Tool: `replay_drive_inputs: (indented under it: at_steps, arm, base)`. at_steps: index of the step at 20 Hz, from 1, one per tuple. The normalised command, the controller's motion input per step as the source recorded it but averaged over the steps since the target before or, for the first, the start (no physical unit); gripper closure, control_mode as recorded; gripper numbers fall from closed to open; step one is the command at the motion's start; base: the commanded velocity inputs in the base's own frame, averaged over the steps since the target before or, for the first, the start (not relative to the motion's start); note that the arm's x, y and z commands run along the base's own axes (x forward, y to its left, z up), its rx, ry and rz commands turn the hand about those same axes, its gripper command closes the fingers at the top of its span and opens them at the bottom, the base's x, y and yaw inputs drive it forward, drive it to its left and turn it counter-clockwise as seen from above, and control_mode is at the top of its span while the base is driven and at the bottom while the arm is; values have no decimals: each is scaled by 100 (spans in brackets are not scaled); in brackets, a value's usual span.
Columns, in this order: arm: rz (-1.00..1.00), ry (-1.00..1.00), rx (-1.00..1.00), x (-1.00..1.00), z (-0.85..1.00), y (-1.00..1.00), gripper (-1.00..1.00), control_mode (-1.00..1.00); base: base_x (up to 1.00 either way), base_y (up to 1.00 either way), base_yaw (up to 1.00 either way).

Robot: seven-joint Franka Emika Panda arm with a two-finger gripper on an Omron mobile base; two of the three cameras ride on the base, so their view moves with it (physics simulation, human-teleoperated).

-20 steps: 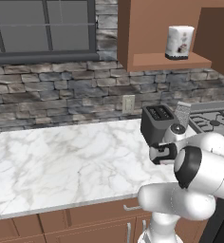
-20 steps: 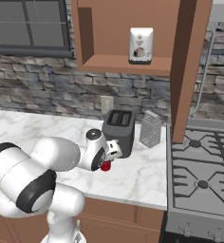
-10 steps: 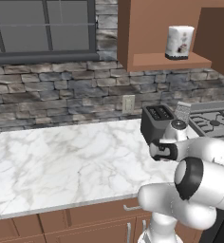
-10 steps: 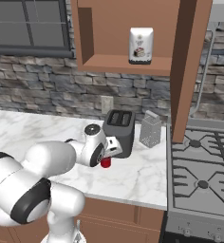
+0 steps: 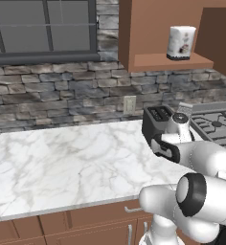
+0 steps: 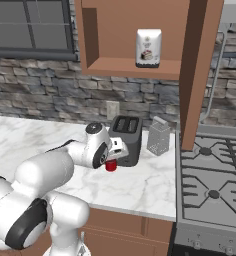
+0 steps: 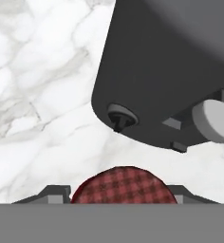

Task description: Pick the honey bottle and jam from the counter and place them in the cabinets closest to them.

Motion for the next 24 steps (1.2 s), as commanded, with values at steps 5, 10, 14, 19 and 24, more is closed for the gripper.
replay_drive_inputs:
  at_steps: [5, 10, 14, 19, 24]
  arm:
    - [-6, 1, 1, -12, 37, -5, 100, -100]
    - [-8, 2, 1, -12, 38, -8, 100, -100]
    - [-7, 3, 2, -10, 45, -5, 100, -100]
    - [-7, 1, 2, -9, 49, -2, 100, -100]
    - [-6, 0, 1, -4, 51, 0, 100, -100]
  base:
    - [0, 0, 0]
    - [0, 0, 0]
    - [0, 0, 0]
    - [0, 0, 0]
    - [0, 0, 0]
